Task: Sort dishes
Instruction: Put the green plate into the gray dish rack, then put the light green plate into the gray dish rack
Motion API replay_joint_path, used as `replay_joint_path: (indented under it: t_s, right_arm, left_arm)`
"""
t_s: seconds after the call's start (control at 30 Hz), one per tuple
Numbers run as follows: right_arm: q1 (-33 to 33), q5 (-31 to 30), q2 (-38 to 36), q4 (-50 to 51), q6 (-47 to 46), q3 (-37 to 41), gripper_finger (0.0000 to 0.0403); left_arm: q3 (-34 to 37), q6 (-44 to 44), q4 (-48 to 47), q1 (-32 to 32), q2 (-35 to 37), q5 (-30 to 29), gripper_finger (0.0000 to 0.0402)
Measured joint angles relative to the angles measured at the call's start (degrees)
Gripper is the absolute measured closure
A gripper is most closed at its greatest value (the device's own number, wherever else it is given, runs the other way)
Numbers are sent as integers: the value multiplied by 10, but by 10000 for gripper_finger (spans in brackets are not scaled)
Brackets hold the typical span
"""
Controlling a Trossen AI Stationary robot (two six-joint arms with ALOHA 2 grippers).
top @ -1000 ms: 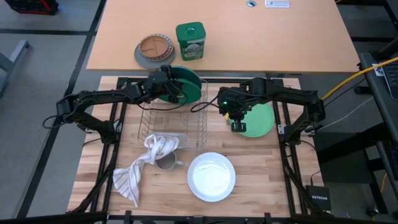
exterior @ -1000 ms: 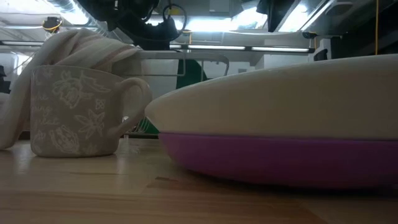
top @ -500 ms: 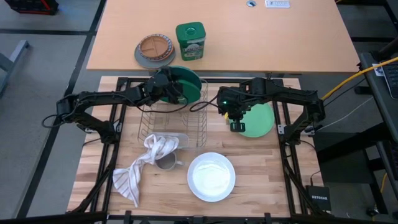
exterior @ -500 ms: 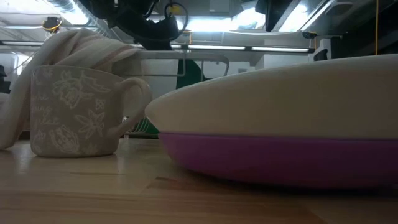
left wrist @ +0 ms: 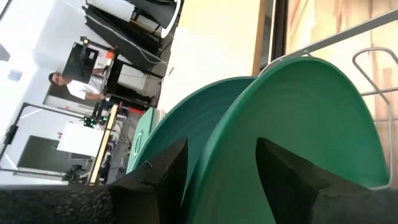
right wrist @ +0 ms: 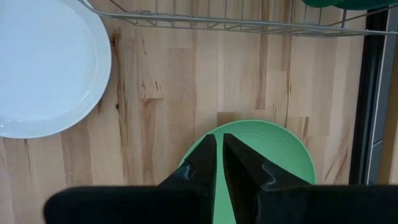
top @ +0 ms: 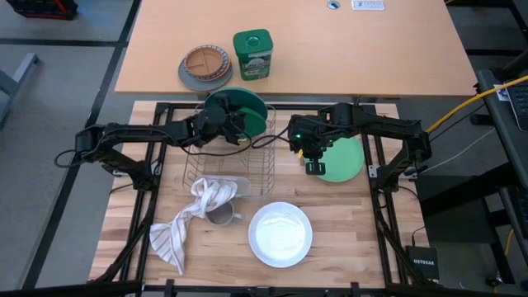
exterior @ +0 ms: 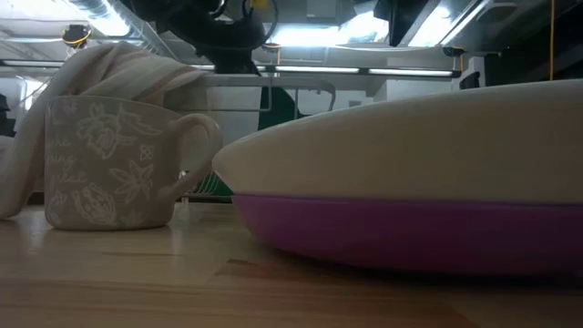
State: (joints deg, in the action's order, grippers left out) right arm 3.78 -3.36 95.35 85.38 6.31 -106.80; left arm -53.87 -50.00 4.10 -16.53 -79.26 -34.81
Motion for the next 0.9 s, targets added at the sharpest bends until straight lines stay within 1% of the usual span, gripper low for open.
replay_joint_path:
  t_s: [0.2, 0.37, 0.5, 0.63, 0.77, 0.9]
  right_arm:
    - [0, 0, 0, 0, 0, 0, 371]
    - [0, 0, 0, 3, 0, 0, 371]
    - [0, 0, 0, 28, 0, 0, 371]
    - [5, 0, 0, 47, 0, 0, 371]
    - [19, 0, 0, 47, 2, 0, 371]
    - [53, 1, 0, 46, 23, 0, 371]
  left_arm:
    - [0, -12, 0, 13, 0, -29, 221]
    - [0, -12, 6, 28, 0, -40, 221]
    - [0, -16, 47, 44, 1, -60, 221]
    - [0, -44, 89, 56, 5, -76, 221]
    - [0, -44, 90, 67, 16, -81, 221]
    - [0, -13, 85, 86, 30, -85, 221]
